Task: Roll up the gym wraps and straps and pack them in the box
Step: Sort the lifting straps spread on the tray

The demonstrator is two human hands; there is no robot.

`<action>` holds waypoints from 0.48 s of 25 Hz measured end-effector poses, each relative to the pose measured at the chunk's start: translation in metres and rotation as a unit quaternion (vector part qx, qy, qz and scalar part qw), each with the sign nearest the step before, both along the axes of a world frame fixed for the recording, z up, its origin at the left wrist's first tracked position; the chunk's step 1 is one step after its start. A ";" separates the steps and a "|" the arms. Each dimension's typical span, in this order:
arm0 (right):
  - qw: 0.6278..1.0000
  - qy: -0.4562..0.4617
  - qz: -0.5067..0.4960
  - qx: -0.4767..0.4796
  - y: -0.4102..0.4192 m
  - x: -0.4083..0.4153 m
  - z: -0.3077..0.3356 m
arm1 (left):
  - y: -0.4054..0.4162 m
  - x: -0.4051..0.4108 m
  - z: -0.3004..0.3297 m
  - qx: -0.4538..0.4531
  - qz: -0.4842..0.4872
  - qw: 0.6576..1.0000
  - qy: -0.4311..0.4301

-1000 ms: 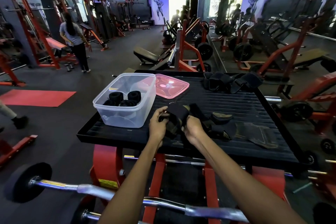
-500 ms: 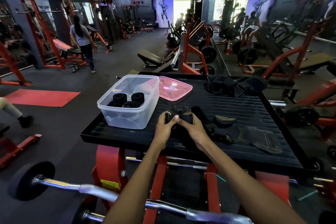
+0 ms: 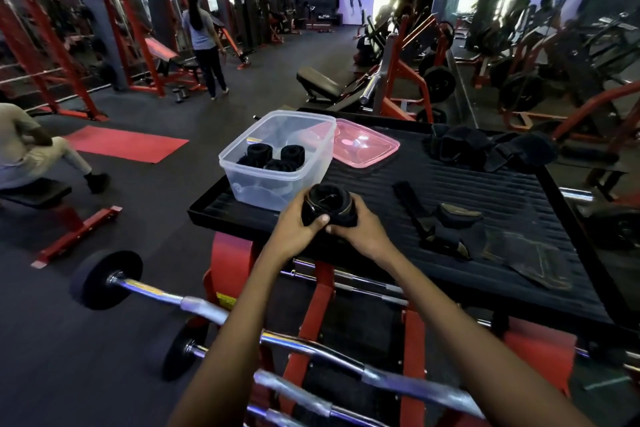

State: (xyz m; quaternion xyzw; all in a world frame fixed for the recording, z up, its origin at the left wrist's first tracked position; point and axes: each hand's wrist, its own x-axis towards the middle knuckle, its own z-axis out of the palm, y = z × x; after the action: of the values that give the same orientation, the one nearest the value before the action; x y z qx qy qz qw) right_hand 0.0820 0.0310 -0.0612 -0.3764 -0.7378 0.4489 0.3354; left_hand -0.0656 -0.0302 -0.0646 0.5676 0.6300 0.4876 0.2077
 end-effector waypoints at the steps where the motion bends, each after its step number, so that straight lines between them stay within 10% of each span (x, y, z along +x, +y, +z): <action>1: 1.000 -0.001 0.004 0.001 0.000 0.002 -0.001 | -0.002 0.001 0.000 -0.001 -0.002 1.000 0.004; 12: 0.979 -0.074 -0.176 0.070 -0.004 -0.019 0.001 | 0.003 0.010 -0.001 0.001 0.116 0.993 0.010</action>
State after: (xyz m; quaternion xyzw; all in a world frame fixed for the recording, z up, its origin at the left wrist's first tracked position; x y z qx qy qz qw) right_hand 0.0628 0.0266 -0.0607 -0.5080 -0.7126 0.3009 0.3788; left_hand -0.0554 -0.0267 -0.0659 0.4961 0.6929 0.5032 0.1430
